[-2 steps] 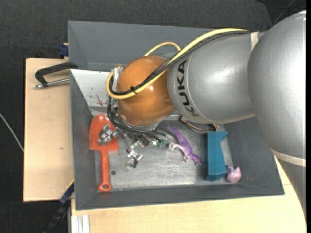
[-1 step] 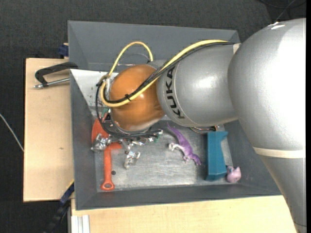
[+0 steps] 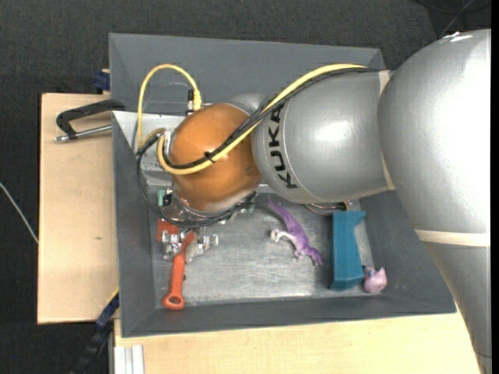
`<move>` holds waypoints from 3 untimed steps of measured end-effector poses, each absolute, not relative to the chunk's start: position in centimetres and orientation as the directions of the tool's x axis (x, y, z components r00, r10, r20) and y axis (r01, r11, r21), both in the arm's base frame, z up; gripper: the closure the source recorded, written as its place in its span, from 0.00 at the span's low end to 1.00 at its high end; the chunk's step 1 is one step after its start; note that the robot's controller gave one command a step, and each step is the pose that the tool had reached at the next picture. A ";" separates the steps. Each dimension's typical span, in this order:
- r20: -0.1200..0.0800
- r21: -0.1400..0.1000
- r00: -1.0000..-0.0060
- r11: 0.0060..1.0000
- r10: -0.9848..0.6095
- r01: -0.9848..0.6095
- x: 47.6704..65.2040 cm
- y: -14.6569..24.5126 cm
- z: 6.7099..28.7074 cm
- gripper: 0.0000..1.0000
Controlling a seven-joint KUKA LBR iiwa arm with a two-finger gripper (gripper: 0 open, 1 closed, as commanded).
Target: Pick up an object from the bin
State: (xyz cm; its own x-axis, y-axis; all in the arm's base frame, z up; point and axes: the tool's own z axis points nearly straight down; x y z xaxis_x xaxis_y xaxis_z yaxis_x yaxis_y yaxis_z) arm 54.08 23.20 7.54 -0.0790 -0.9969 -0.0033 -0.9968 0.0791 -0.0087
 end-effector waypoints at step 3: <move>-0.006 -0.005 -0.081 0.081 -0.997 -0.997 54.0 23.3 8.0 1.00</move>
Offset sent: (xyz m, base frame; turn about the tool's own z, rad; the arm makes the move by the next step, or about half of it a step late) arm 0.0000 0.0000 0.0160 0.0000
